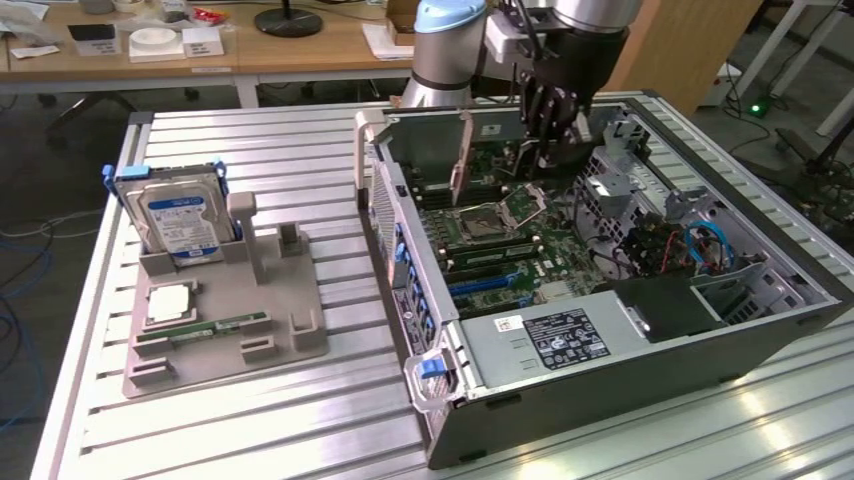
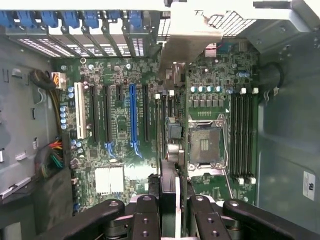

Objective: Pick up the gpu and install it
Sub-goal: 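Insert the gpu into the slot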

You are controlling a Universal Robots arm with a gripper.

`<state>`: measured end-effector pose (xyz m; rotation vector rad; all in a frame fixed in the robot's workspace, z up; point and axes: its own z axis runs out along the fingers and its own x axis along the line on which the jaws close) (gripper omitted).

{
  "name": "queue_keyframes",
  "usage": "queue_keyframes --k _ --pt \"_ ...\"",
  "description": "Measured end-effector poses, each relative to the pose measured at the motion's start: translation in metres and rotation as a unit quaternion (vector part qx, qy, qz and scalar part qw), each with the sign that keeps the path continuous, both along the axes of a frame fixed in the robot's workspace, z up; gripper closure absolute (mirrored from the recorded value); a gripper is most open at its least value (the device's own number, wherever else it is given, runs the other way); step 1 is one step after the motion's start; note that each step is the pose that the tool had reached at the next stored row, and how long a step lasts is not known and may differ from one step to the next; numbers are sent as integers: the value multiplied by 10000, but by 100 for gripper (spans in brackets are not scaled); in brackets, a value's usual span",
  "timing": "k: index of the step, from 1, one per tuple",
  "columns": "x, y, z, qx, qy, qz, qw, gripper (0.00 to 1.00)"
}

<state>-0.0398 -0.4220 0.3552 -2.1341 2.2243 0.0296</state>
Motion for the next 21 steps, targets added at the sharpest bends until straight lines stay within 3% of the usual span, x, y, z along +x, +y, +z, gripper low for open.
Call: queue_keyframes --k 6,11,17,21 --pt "-82 -7 -107 0 -1 18 10000 73" --pt "-82 -104 -182 0 -1 61 10000 73" --pt "-104 -121 -285 -1 0 114 9999 73" --pt "-108 -215 -327 -1 0 113 9999 73"
